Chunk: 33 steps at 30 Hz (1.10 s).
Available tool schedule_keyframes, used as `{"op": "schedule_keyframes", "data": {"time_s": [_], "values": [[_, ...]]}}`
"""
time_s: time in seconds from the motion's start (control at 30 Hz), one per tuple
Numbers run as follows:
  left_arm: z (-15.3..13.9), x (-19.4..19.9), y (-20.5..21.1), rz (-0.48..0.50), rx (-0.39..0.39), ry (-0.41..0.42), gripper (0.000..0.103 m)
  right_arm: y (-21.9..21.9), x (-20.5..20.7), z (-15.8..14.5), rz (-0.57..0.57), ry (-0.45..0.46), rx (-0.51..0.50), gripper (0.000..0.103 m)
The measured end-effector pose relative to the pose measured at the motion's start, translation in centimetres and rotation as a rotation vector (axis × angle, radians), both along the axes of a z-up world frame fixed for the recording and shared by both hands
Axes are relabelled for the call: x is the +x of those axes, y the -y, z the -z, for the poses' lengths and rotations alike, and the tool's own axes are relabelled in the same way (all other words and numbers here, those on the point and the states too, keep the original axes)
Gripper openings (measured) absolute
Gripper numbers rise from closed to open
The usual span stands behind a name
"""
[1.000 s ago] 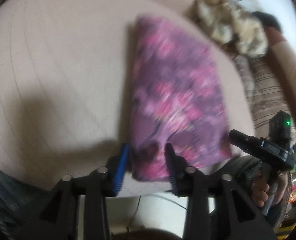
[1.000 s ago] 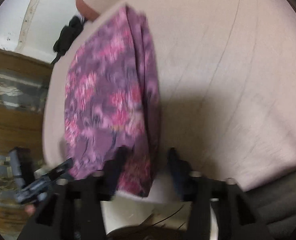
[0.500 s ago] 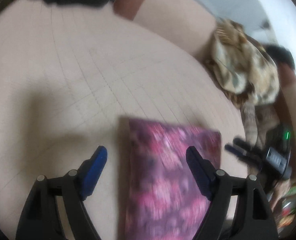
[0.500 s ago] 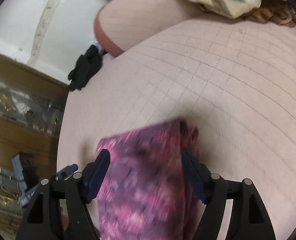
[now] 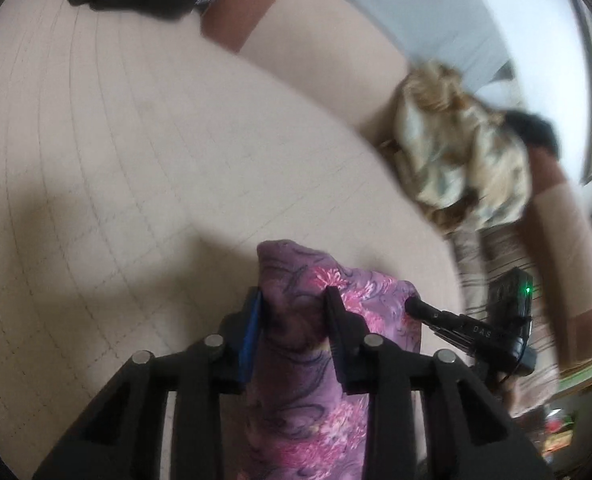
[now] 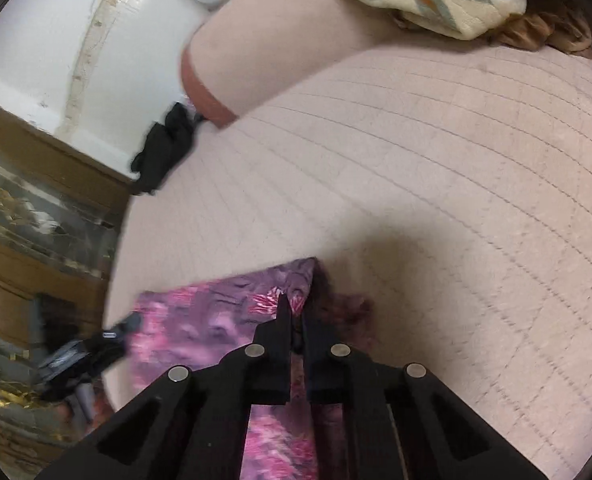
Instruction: Fold small clothes
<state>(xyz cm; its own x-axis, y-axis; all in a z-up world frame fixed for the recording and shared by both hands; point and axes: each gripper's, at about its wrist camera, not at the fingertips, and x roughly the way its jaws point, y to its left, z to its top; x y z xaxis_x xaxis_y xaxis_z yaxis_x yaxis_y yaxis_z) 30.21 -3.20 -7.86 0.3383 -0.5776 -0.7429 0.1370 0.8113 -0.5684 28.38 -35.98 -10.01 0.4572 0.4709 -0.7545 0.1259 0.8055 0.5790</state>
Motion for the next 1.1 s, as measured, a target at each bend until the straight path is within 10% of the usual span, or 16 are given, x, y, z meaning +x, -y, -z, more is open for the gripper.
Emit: {"op": "schedule_keyframes", "data": {"time_s": [0.1,0.17,0.23,0.43,0.5,0.6,0.7,0.8,1.0,1.1], "values": [[1.4,-0.4,-0.4,-0.036,0.067,-0.045,0.054,-0.3,0.0,1.0,0.011,-0.051,-0.036,0.026],[0.5,-0.6,-1.2,-0.048,0.070,-0.044,0.059,-0.2,-0.3,-0.6,0.021,-0.027,-0.062,0.063],[-0.7,-1.3,-1.7,-0.054,0.112,-0.027,0.068,-0.1,-0.9,-1.8,0.001,-0.014,-0.025,0.070],[1.4,-2.5,-0.9,0.000,0.106,-0.121,0.072,-1.2,-2.3,1.0,-0.039,-0.138,0.058,0.068],[2.7,-2.5,-0.3,0.002,0.083,-0.151,0.071,-1.8,-1.9,2.2,-0.049,-0.160,0.066,0.046],[2.9,-2.7,-0.6,-0.025,-0.042,-0.205,0.034,-1.9,-1.9,2.0,-0.038,-0.149,0.104,0.020],[1.1,-3.5,-0.2,-0.010,0.010,-0.108,0.029,-2.1,-2.4,0.4,-0.051,-0.104,0.061,0.013],[2.0,-3.6,0.5,0.012,0.072,-0.090,0.035,-2.1,-2.1,2.2,-0.051,-0.159,0.031,0.012],[2.2,-3.4,1.0,-0.021,0.233,-0.079,0.081,-1.1,-1.9,3.0,-0.047,-0.181,0.089,0.025],[1.9,-4.1,-0.3,-0.053,0.187,-0.152,0.081,-0.7,-3.9,2.5,-0.020,-0.200,0.148,0.050]]}}
